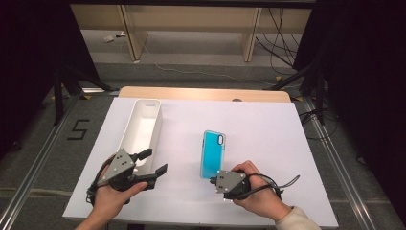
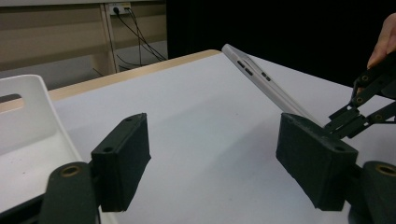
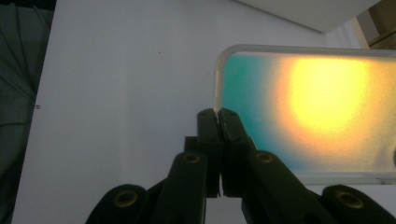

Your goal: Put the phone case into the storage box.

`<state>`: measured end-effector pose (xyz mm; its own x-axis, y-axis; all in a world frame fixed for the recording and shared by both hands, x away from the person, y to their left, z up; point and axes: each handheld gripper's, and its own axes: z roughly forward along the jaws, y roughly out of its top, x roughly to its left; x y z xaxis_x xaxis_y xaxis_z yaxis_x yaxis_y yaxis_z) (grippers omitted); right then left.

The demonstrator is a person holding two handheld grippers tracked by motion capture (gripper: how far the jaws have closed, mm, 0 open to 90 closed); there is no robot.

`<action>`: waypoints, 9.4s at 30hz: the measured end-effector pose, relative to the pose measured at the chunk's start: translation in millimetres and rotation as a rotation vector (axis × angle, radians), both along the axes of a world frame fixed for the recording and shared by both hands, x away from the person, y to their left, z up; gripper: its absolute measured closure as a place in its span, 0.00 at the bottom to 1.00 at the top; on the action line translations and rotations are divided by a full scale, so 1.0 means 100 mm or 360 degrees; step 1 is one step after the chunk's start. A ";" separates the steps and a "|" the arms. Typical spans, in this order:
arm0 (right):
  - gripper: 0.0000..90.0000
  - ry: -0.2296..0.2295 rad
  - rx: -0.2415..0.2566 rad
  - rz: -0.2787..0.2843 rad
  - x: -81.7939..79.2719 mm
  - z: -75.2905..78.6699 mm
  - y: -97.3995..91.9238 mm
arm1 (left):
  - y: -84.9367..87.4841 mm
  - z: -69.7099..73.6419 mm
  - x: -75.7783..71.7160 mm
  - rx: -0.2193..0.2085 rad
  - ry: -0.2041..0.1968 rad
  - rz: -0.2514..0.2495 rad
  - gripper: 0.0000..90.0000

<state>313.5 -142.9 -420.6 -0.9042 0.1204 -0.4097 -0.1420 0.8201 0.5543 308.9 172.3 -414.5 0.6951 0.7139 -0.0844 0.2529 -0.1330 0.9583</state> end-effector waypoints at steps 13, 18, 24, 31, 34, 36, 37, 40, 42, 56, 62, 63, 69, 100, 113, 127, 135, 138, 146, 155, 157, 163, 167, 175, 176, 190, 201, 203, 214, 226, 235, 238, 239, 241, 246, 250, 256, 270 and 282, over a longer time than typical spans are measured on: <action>0.99 -0.0031 -0.0012 0.0022 -0.04 -0.03 0.10 | -0.45 0.20 0.32 0.0137 0.0177 -0.0076 0.28; 0.99 -0.0052 -0.0011 0.0060 -0.04 -0.03 0.13 | -0.57 0.24 0.39 0.0156 0.0225 -0.0083 0.31; 0.99 -0.0048 -0.0013 0.0057 -0.04 -0.04 0.16 | -0.69 0.23 0.51 0.0193 0.0267 -0.0097 0.37; 0.99 -0.0060 -0.0014 0.0052 -0.06 -0.06 0.20 | -0.83 0.17 0.61 0.0199 0.0336 -0.0107 0.44; 0.99 -0.0058 -0.0023 0.0081 -0.06 -0.07 0.21 | -0.85 0.18 0.65 0.0203 0.0345 -0.0075 0.48; 0.99 -0.0051 -0.0028 0.0084 -0.07 -0.08 0.21 | -0.85 0.18 0.68 0.0217 0.0371 -0.0068 0.50; 0.99 -0.0053 -0.0028 0.0083 -0.07 -0.08 0.22 | -0.86 0.18 0.69 0.0216 0.0390 -0.0065 0.51; 0.99 -0.0062 -0.0027 0.0070 -0.08 -0.08 0.23 | -0.87 0.15 0.71 0.0228 0.0405 -0.0072 0.55; 0.99 -0.0074 -0.0029 0.0064 -0.08 -0.08 0.23 | -0.89 0.13 0.71 0.0204 0.0440 -0.0077 0.57; 0.99 -0.0050 -0.0055 0.0020 -0.14 -0.14 0.29 | -0.86 0.12 0.73 0.0078 0.0541 -0.0112 0.79; 0.99 -0.0127 -0.0129 0.0149 -0.08 -0.13 0.29 | -0.87 0.17 0.70 -0.0007 0.0565 -0.0141 0.84; 0.99 -0.0136 -0.0135 0.0130 -0.07 -0.13 0.29 | -0.87 0.17 0.69 -0.0021 0.0570 -0.0154 0.84; 0.99 -0.0130 -0.0133 0.0095 -0.06 -0.16 0.30 | -0.89 0.22 0.63 -0.0118 0.0556 -0.0208 0.90; 0.32 0.0127 0.0540 -0.0290 0.13 -0.02 0.01 | -0.72 0.28 0.64 -0.0025 0.0343 -0.0117 0.91; 0.23 0.0222 0.0847 -0.0503 0.22 0.00 -0.35 | -0.59 0.31 0.66 -0.0028 0.0311 -0.0075 0.91; 0.24 0.0249 0.0898 -0.0609 0.25 -0.01 -0.58 | -0.46 0.36 0.69 -0.0014 0.0282 -0.0034 0.91; 0.23 0.0267 0.0963 -0.0635 0.27 0.00 -0.64 | -0.40 0.40 0.68 -0.0016 0.0242 -0.0035 0.91; 0.23 0.0279 0.0964 -0.0647 0.27 0.00 -0.67 | -0.37 0.41 0.67 -0.0029 0.0239 -0.0025 0.92; 0.23 0.0284 0.0973 -0.0687 0.26 0.00 -0.76 | -0.29 0.45 0.66 -0.0024 0.0201 -0.0009 0.92; 0.22 0.0277 0.1024 -0.0676 0.27 -0.03 -0.78 | -0.22 0.47 0.68 -0.0016 0.0185 0.0013 0.92; 0.22 0.0291 0.1002 -0.0692 0.26 -0.02 -0.80 | -0.21 0.48 0.68 -0.0018 0.0180 0.0014 0.91; 0.22 0.0310 0.1008 -0.0700 0.26 -0.04 -0.82 | -0.17 0.51 0.69 -0.0046 0.0175 0.0026 0.91; 0.23 0.0302 0.1024 -0.0711 0.27 -0.04 -0.84 | -0.13 0.52 0.70 -0.0045 0.0167 0.0042 0.92; 0.22 0.0286 0.1006 -0.0707 0.26 -0.05 -0.87 | -0.06 0.59 0.69 -0.0069 0.0134 0.0056 0.92; 0.22 0.0284 0.1006 -0.0707 0.26 -0.05 -0.87 | -0.05 0.60 0.69 -0.0073 0.0126 0.0059 0.92; 0.22 0.0273 0.1038 -0.0725 0.25 -0.05 -0.93 | 0.11 0.71 0.69 -0.0098 0.0045 0.0077 0.91; 0.21 0.0260 0.1051 -0.0726 0.22 -0.05 -0.96 | 0.21 0.76 0.71 -0.0109 0.0009 0.0093 0.91; 0.21 0.0290 0.1047 -0.0735 0.21 -0.05 -0.97 | 0.22 0.77 0.72 -0.0111 0.0009 0.0097 0.91; 0.19 0.0292 0.1056 -0.0738 0.21 -0.06 -0.98 | 0.32 0.79 0.75 -0.0131 -0.0015 0.0133 0.91; 0.19 0.0268 0.1083 -0.0734 0.21 -0.08 -1.00 | 0.48 0.82 0.79 -0.0131 -0.0047 0.0172 0.91; 0.19 0.0277 0.1105 -0.0734 0.21 -0.11 -0.99 | 0.59 0.84 0.80 -0.0141 -0.0057 0.0213 0.91; 0.18 0.0296 0.1114 -0.0737 0.20 -0.11 -0.99 | 0.61 0.83 0.81 -0.0134 -0.0058 0.0217 0.91; 0.18 0.0267 0.1096 -0.0741 0.21 -0.11 -1.00 | 0.61 0.83 0.81 -0.0140 -0.0056 0.0222 0.91; 0.18 0.0272 0.1089 -0.0743 0.21 -0.10 -1.00 | 0.63 0.83 0.81 -0.0141 -0.0055 0.0232 0.91; 0.18 0.0313 0.1085 -0.0755 0.19 -0.10 -1.01 | 0.68 0.82 0.83 -0.0134 -0.0053 0.0249 0.91; 0.18 0.0274 0.1084 -0.0741 0.21 -0.10 -1.01 | 0.72 0.82 0.84 -0.0137 -0.0059 0.0260 0.91; 0.18 0.0315 0.1093 -0.0736 0.20 -0.12 -0.99 | 0.79 0.83 0.86 -0.0144 -0.0063 0.0273 0.91; 0.18 0.0294 0.1098 -0.0744 0.21 -0.12 -1.00 | 0.89 0.81 0.91 -0.0150 -0.0059 0.0294 0.92; 0.18 0.0296 0.1112 -0.0752 0.21 -0.11 -1.01 | 0.93 0.80 0.95 -0.0146 -0.0057 0.0301 0.92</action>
